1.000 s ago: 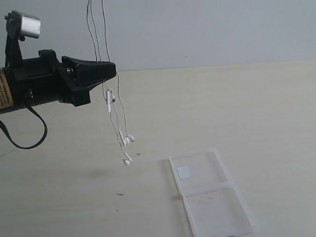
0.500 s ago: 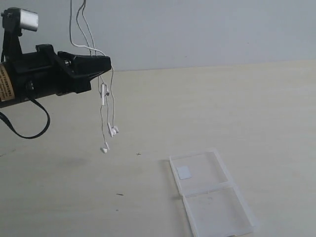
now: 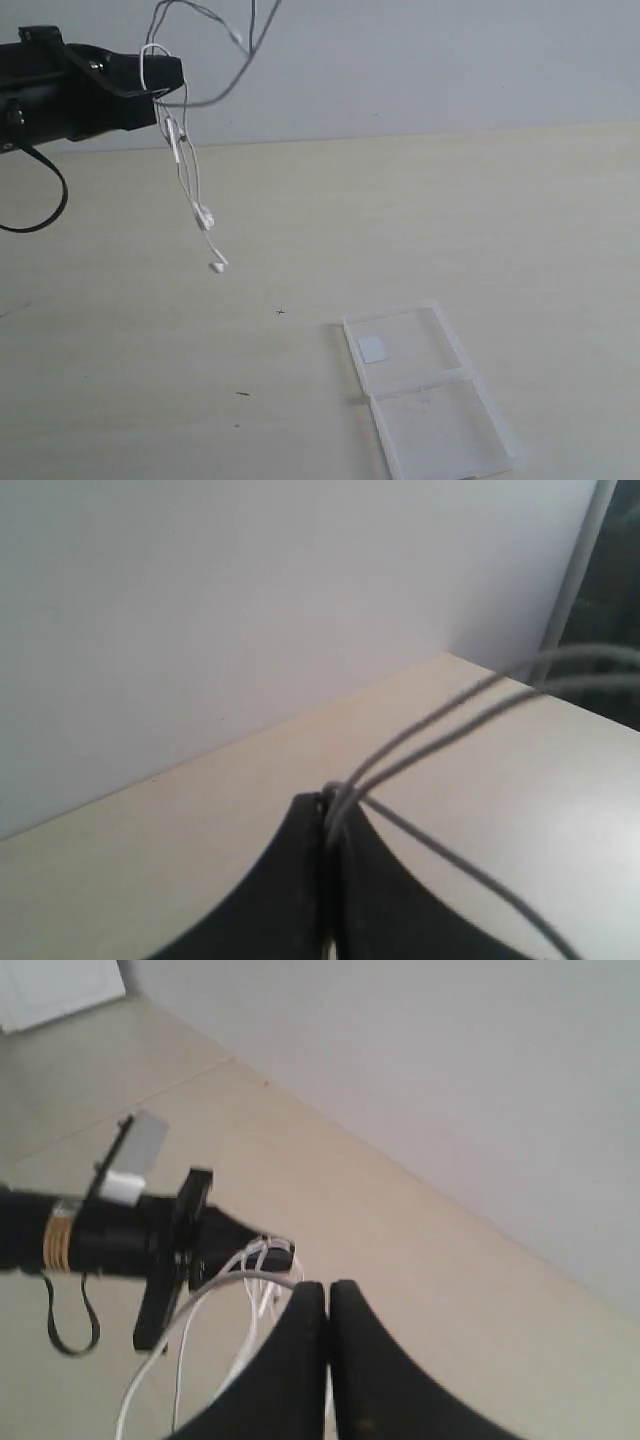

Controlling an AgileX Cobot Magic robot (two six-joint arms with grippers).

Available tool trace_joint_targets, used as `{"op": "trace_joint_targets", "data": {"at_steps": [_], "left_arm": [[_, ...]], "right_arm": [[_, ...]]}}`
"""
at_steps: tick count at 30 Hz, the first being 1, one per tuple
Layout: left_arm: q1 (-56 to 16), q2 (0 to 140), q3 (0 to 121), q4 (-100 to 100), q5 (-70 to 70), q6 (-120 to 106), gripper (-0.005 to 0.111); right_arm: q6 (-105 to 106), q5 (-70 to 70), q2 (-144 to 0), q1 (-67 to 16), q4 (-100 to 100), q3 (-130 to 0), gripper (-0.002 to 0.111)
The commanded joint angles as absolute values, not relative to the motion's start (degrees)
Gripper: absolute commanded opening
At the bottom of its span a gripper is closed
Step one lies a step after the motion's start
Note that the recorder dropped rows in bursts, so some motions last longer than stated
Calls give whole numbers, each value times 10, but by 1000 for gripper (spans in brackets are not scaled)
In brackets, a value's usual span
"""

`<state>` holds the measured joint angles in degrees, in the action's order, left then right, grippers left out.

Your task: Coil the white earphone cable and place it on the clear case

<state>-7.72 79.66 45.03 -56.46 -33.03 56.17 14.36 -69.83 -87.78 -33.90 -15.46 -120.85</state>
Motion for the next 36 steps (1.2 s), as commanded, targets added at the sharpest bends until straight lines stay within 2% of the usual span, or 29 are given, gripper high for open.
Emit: {"op": "trace_joint_targets", "data": {"at_steps": [1, 6, 12, 17, 20, 21, 23, 25, 29, 36], "left_arm": [[-80, 762, 454, -624, -288, 613, 0], [-80, 745, 454, -694, -288, 677, 0], [-80, 717, 454, -813, -293, 793, 0], [-80, 701, 454, -836, -318, 864, 0], [-80, 700, 454, -847, -300, 890, 0], [-80, 700, 454, -847, -293, 890, 0], [-80, 700, 454, -847, -280, 891, 0], [-80, 700, 454, -847, -270, 891, 0], [-80, 700, 454, -846, -258, 914, 0], [-80, 700, 454, -786, -259, 921, 0]], "right_arm": [[171, -700, -840, -340, -167, -1065, 0], [235, -696, -833, -340, -205, -897, 0], [260, -495, -879, -340, -202, -744, 0], [348, -414, -935, -340, -303, -731, 1], [364, -423, -926, -340, -323, -731, 27], [364, -422, -916, -340, -323, -731, 41], [364, -431, -886, -340, -320, -731, 56], [364, -441, -854, -340, -290, -731, 62], [309, -442, -806, -340, -207, -731, 64], [270, -502, -790, -340, -245, -731, 65]]}}
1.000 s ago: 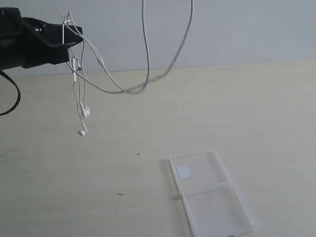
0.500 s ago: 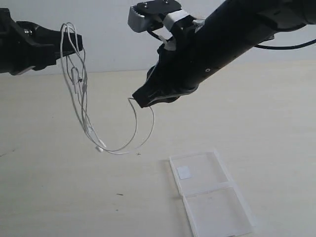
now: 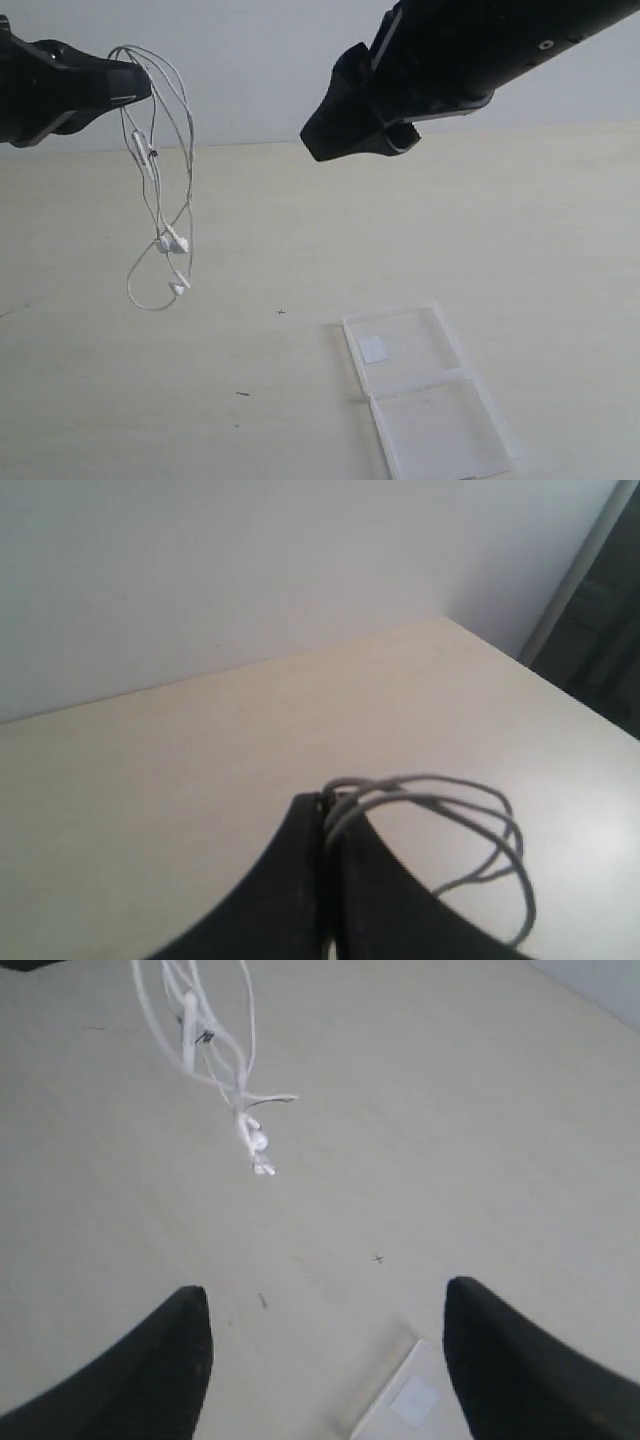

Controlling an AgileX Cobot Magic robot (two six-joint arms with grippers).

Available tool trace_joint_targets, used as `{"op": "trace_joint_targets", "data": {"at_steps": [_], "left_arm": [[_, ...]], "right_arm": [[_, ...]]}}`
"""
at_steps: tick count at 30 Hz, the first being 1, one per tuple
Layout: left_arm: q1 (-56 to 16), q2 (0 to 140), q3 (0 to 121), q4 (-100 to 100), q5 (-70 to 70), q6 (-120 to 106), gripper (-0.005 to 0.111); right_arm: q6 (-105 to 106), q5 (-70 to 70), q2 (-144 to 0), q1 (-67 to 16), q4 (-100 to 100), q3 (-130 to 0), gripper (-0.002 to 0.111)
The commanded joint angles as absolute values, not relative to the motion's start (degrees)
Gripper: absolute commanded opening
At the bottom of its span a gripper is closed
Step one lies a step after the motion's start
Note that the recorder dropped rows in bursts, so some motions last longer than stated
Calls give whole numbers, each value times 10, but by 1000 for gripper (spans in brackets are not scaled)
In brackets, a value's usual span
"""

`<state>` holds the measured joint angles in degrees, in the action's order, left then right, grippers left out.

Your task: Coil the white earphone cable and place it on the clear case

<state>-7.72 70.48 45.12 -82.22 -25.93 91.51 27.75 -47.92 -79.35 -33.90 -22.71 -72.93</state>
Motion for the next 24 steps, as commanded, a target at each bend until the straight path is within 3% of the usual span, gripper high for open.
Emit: {"op": "trace_joint_targets", "data": {"at_steps": [1, 8, 15, 24], "left_arm": [[-80, 700, 454, -779, -264, 921, 0], [-80, 700, 454, -702, -289, 913, 0], [-80, 700, 454, -632, -358, 869, 0], [-80, 700, 454, -548, -375, 839, 0]], "right_arm": [[270, -505, -790, -340, -248, -731, 65], [333, -506, -798, -340, -322, -731, 77], [475, -479, -834, -340, -428, -730, 77], [506, -388, -867, -340, -467, -730, 77]]}}
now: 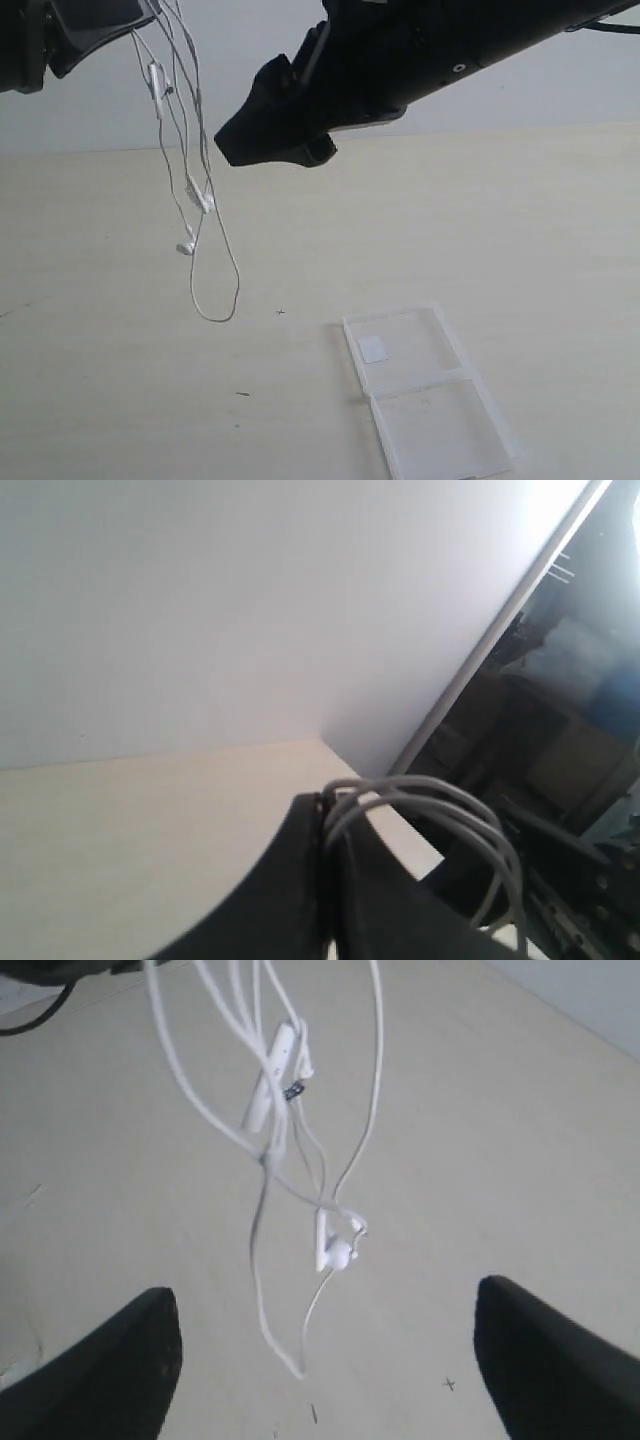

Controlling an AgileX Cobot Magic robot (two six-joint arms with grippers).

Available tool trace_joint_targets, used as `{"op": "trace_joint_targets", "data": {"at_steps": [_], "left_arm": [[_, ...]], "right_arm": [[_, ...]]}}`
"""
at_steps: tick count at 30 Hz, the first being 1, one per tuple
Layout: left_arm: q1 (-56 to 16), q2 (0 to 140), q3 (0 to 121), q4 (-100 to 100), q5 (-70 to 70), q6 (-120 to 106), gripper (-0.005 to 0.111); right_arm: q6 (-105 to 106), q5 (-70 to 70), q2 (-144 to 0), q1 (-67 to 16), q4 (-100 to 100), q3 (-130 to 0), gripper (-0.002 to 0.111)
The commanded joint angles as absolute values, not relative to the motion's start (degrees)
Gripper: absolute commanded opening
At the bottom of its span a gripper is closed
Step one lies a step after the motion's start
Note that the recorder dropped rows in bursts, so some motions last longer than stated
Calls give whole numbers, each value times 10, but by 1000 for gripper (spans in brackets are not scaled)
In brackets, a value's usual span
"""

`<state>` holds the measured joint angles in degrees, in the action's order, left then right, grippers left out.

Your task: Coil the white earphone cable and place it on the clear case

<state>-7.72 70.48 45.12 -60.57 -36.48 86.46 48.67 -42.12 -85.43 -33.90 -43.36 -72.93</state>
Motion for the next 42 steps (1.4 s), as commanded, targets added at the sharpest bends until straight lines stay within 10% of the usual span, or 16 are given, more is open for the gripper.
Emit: {"op": "trace_joint_targets", "data": {"at_steps": [1, 42], "left_arm": [[-80, 700, 454, -542, -375, 836, 0], [-80, 700, 454, -444, -483, 753, 0]], "right_arm": [[513, -382, -869, -340, -474, -730, 77], [849, -357, -961, -340, -886, -730, 89]]}}
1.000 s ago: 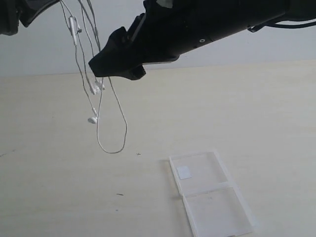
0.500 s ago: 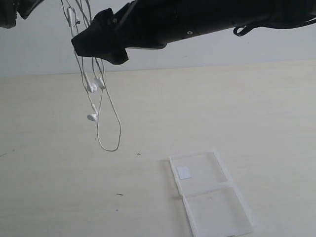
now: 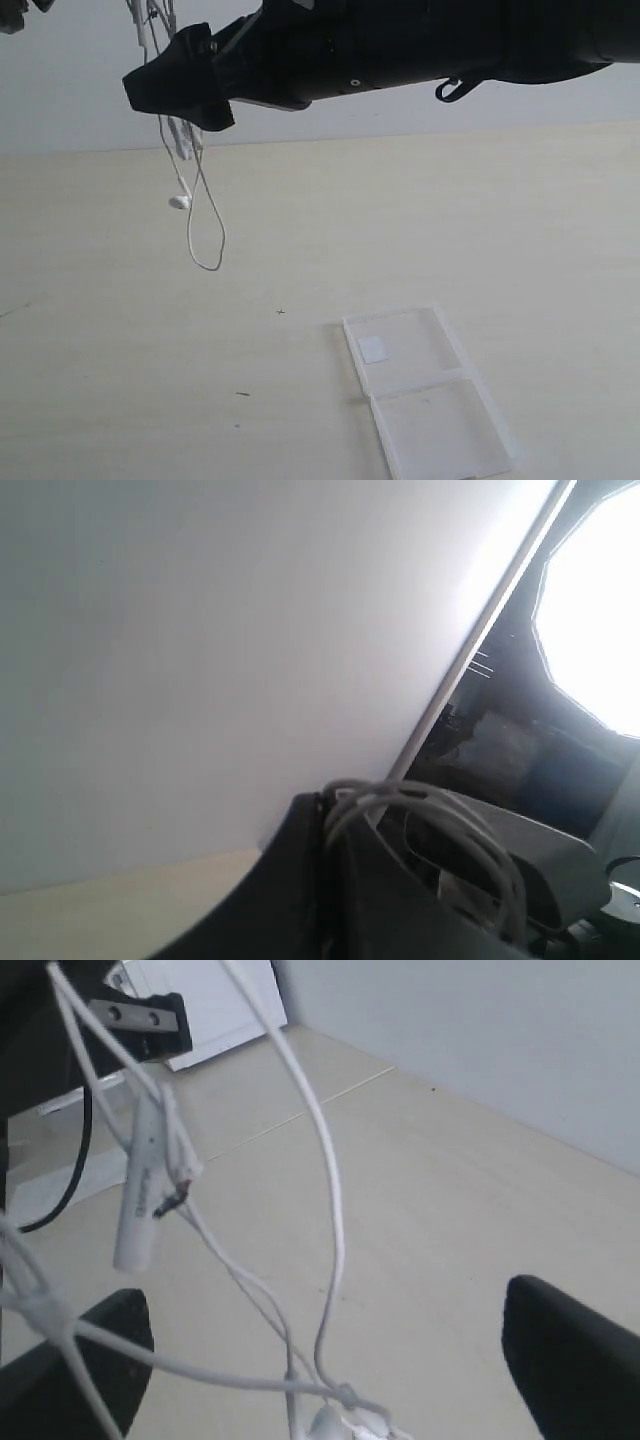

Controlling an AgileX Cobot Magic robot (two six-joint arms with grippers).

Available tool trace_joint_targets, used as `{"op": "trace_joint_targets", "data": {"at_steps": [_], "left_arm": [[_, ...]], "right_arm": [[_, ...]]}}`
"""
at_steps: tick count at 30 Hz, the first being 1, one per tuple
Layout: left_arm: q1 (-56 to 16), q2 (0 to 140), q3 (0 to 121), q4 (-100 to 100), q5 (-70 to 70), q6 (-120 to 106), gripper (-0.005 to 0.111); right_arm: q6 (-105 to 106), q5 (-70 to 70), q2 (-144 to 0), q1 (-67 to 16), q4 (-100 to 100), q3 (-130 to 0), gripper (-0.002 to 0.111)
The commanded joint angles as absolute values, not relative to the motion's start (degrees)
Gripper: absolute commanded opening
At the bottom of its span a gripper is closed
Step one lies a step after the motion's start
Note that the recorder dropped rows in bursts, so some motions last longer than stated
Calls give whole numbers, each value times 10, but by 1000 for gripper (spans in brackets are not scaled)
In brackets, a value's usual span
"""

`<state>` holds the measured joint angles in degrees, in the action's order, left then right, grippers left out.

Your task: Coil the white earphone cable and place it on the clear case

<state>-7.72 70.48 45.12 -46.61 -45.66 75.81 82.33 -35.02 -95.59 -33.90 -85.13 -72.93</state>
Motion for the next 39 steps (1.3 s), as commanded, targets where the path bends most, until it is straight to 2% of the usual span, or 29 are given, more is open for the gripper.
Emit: {"op": "trace_joint_targets", "data": {"at_steps": [1, 6, 12, 15, 17, 19, 21, 22, 33, 39], "left_arm": [[-80, 700, 454, -439, -488, 752, 0], [-80, 700, 454, -426, -507, 751, 0], [-80, 700, 454, -426, -516, 753, 0], [-80, 700, 454, -426, -524, 754, 0], [-80, 700, 454, -419, -538, 758, 0], [-80, 700, 454, -413, -545, 758, 0], [-80, 700, 454, -413, -537, 758, 0], [-80, 700, 454, -414, -534, 758, 0], [-80, 700, 454, -450, -461, 770, 0], [-80, 700, 454, -452, -438, 770, 0]], "right_arm": [[849, -357, -963, -340, -888, -730, 89], [860, -368, -975, -340, -906, -730, 88], [890, -382, -990, -340, -947, -731, 79], [902, -382, -998, -340, -961, -731, 66], [905, -380, -1003, -340, -979, -731, 51], [904, -380, -1007, -340, -983, -731, 31], [902, -378, -1007, -340, -957, -731, 5], [888, -375, -1006, -340, -940, -731, 1], [854, -325, -953, -340, -851, -731, 0], [763, -296, -926, -340, -739, -731, 0]]}}
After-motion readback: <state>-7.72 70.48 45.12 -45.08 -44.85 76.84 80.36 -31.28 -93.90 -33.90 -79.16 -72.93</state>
